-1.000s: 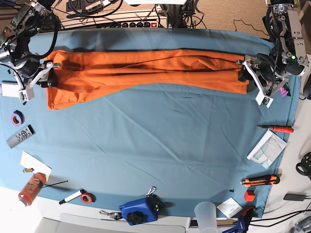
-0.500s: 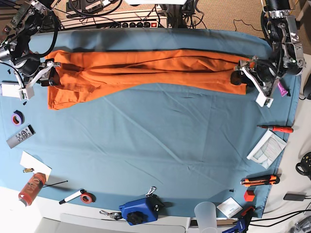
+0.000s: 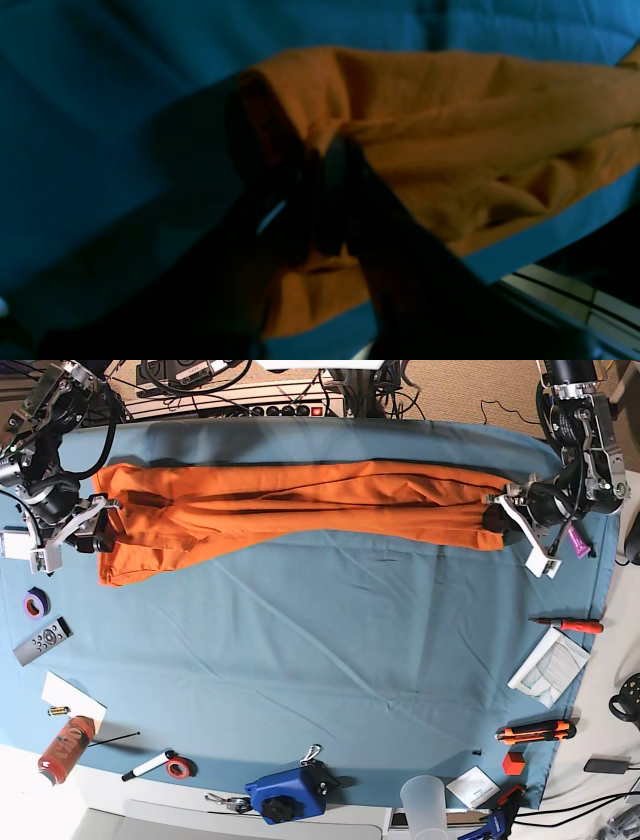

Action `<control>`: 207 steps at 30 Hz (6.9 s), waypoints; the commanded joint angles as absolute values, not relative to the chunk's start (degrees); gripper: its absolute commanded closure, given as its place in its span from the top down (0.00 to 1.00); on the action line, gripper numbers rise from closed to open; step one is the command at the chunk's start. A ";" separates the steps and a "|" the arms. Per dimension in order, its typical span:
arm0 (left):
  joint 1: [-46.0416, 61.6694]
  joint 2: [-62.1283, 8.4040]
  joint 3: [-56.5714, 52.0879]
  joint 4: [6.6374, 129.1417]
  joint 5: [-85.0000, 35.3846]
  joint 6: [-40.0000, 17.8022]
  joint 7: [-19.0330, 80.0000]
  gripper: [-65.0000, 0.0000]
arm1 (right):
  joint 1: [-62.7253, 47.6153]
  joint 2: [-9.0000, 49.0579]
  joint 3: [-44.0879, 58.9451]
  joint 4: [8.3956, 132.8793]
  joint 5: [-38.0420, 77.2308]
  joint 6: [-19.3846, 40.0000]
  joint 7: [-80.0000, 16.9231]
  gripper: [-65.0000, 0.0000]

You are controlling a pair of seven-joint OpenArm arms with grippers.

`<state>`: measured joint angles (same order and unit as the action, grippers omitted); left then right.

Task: Layout the t-shirt on the table in an organized manner, then fold the t-shirt properly
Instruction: 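Lower the folded hem and hold it with both grippers, then release the strip and grasp its end with the left gripper, then grasp the other strip end with the right gripper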

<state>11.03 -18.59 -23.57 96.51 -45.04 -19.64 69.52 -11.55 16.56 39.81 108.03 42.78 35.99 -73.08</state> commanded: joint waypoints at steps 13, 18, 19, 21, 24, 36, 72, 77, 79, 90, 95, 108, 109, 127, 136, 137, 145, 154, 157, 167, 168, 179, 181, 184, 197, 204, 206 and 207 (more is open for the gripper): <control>4.38 -27.77 -32.86 96.47 -36.77 -18.59 67.09 0.00 | -6.59 17.78 40.25 109.03 39.83 35.46 -68.75 0.34; 4.95 -29.19 -32.86 96.51 -37.30 -17.85 70.13 0.00 | -4.91 17.78 40.25 109.03 38.98 34.85 -68.60 0.34; 5.26 -29.17 -32.86 96.62 -38.28 -17.85 70.74 0.00 | -4.86 17.78 40.25 109.03 38.96 34.85 -68.58 0.34; 6.48 -28.97 -32.86 97.84 -41.34 -18.35 71.18 0.00 | -4.78 17.78 40.25 109.03 38.94 34.85 -68.58 0.34; 9.21 -27.59 -32.75 103.07 -44.62 -20.71 71.57 0.00 | -4.75 17.78 40.25 109.03 38.96 34.85 -68.36 0.34; 17.02 -16.91 -20.56 124.55 -38.61 -20.25 65.98 0.00 | -4.75 17.76 40.23 109.03 38.98 34.83 -68.07 0.34; 14.81 -6.61 16.60 135.00 7.40 -1.02 59.29 0.45 | -4.75 17.65 40.25 109.03 39.00 34.83 -67.68 0.34; 19.00 -8.78 8.86 134.41 6.92 -0.71 62.13 0.45 | -4.75 17.80 40.25 109.08 40.95 34.85 -67.70 0.34; 20.40 -9.63 6.11 133.03 3.64 -1.58 62.13 0.45 | -4.75 17.80 40.25 109.08 42.24 34.85 -67.70 0.34; 19.55 -10.15 3.22 119.44 -10.13 -5.85 57.56 0.44 | -4.73 17.80 40.25 109.10 42.87 34.87 -67.68 0.34; 16.40 -10.15 3.22 118.80 -11.81 -5.87 58.15 0.44 | -4.73 17.80 40.23 109.10 43.11 34.87 -68.69 0.35; 14.46 -10.17 3.22 118.89 -13.76 -6.07 60.27 0.44 | -5.69 15.33 40.23 108.97 53.84 33.69 -80.00 0.56; 14.46 -10.17 3.22 118.89 -13.76 -6.07 60.42 0.44 | -6.02 14.66 40.23 108.95 54.04 33.69 -80.00 0.56; 14.44 -10.17 3.25 118.89 -13.76 -6.07 59.51 0.44 | -8.73 13.63 30.65 87.42 71.70 37.93 -80.00 0.56; 14.44 -10.17 3.22 118.89 -13.76 -6.07 59.57 0.44 | -8.69 10.13 21.41 87.31 55.75 37.74 -80.00 0.56; 14.46 -10.17 3.25 118.89 -13.76 -6.07 59.57 0.44 | -8.69 10.17 21.45 87.31 55.09 37.67 -80.00 0.53; 14.46 -10.17 3.25 118.89 -13.76 -6.04 59.57 0.44 | -8.49 10.50 23.09 87.37 48.58 36.23 -80.00 0.00; 14.46 -10.17 3.25 118.89 -13.76 -6.04 59.59 0.44 | -3.49 15.75 23.38 87.37 43.42 36.36 -77.32 0.00; 14.44 -10.17 3.25 118.89 -13.76 -6.04 59.59 0.44 | -1.02 17.80 23.38 87.37 41.91 36.36 -76.42 0.00; 14.46 -10.17 3.25 118.89 -13.76 -6.04 59.57 0.44 | 0.95 18.74 23.27 87.35 43.72 36.18 -80.00 0.02; 14.46 -10.17 3.22 118.89 -13.76 -6.04 59.57 0.44 | 0.93 18.74 23.27 87.35 44.10 36.18 -80.00 0.11; 14.46 -10.17 3.25 118.89 -13.76 -6.04 59.64 0.44 | 1.13 20.34 26.55 88.05 55.66 36.51 -80.00 0.37; 14.46 -10.17 3.25 118.89 -13.76 -6.04 59.86 0.44 | 1.13 20.32 29.78 89.54 55.86 37.65 -80.00 0.37; 14.44 -10.17 3.22 118.89 -13.76 -6.07 59.99 0.44 | 1.08 20.36 34.57 91.11 55.81 37.76 -80.00 0.37; 14.46 -10.15 3.25 118.89 -13.76 -6.04 60.01 0.44 | -2.22 19.46 30.35 91.00 44.99 38.15 -76.62 0.50; 14.46 -10.17 3.25 118.89 -13.76 -6.04 60.01 0.44 | -2.22 15.97 26.55 86.65 35.53 33.54 -73.58 0.50; 14.44 -10.17 3.25 118.89 -13.76 -6.04 60.01 0.44 | -2.22 15.49 25.91 84.47 36.40 33.23 -73.49 0.50; 14.44 -10.17 3.25 118.89 -13.76 -6.04 60.01 0.44 | -2.22 15.20 25.47 83.57 37.52 33.21 -73.95 0.50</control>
